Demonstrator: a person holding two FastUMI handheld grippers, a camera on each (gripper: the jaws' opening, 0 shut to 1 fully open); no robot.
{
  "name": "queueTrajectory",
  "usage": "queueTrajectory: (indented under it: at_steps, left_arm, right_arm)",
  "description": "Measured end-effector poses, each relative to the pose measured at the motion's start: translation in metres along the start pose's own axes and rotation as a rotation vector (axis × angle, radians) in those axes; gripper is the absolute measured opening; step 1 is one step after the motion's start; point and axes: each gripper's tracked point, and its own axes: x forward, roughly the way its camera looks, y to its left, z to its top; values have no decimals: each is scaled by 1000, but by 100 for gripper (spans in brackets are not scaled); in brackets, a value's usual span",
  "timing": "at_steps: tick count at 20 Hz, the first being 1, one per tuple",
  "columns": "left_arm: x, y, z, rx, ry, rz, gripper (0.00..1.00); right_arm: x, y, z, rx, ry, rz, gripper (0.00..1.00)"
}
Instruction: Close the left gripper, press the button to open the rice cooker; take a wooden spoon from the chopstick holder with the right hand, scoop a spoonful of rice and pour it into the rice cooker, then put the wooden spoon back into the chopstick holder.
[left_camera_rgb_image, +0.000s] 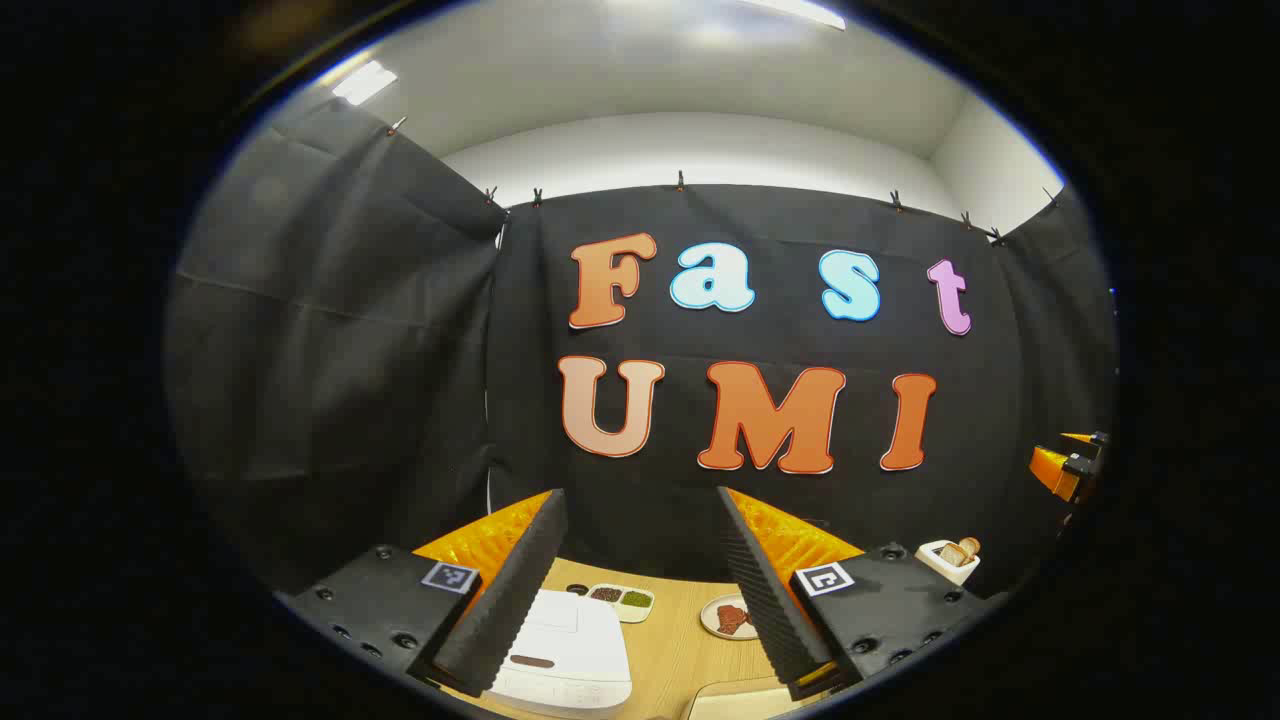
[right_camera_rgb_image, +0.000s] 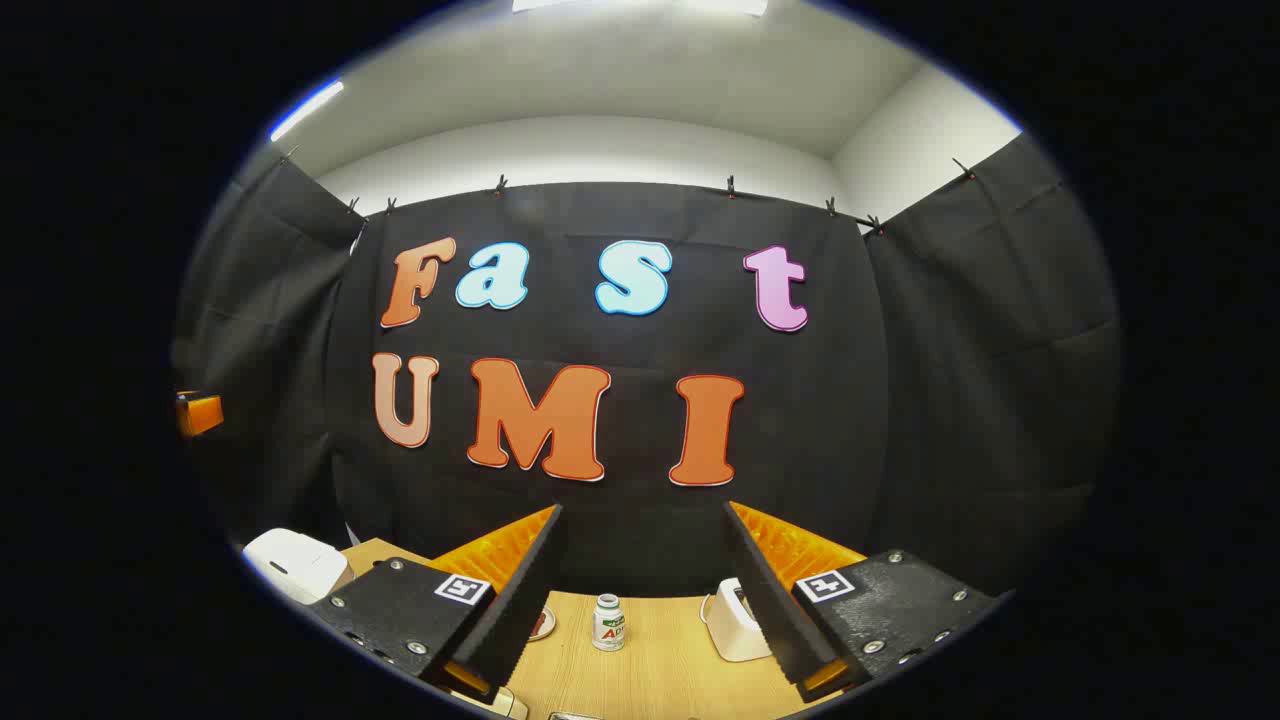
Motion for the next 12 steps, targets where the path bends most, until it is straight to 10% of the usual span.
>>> queueTrajectory:
  at_steps: [12]
  left_arm:
    - [3, 1, -2, 8, 2, 5, 100]
  right_arm:
    - [1, 1, -2, 8, 2, -1, 95]
